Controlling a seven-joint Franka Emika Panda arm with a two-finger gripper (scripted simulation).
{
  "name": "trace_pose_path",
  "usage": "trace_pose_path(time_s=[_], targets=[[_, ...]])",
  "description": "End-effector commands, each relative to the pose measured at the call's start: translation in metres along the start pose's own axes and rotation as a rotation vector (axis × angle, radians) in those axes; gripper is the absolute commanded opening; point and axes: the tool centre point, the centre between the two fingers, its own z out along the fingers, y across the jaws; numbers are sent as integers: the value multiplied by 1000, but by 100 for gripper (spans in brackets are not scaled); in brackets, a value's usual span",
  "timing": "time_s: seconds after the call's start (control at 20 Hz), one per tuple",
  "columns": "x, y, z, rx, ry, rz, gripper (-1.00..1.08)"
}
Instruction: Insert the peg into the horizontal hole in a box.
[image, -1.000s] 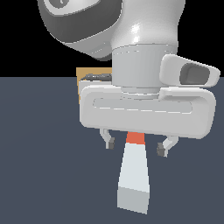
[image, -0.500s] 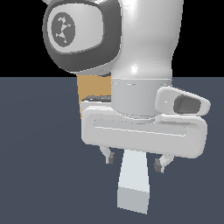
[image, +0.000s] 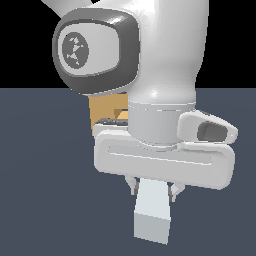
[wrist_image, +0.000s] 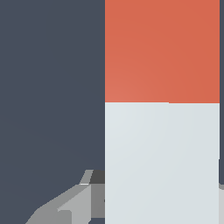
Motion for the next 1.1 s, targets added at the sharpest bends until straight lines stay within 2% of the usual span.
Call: trace_pose_path(time_s=[0.0,0.6,1.05], targets=[[0,0,0,-1,0,0,-100],[5,-5,-3,-1,0,-6,-100],[34,-32,-19,-1,0,-38,-100]])
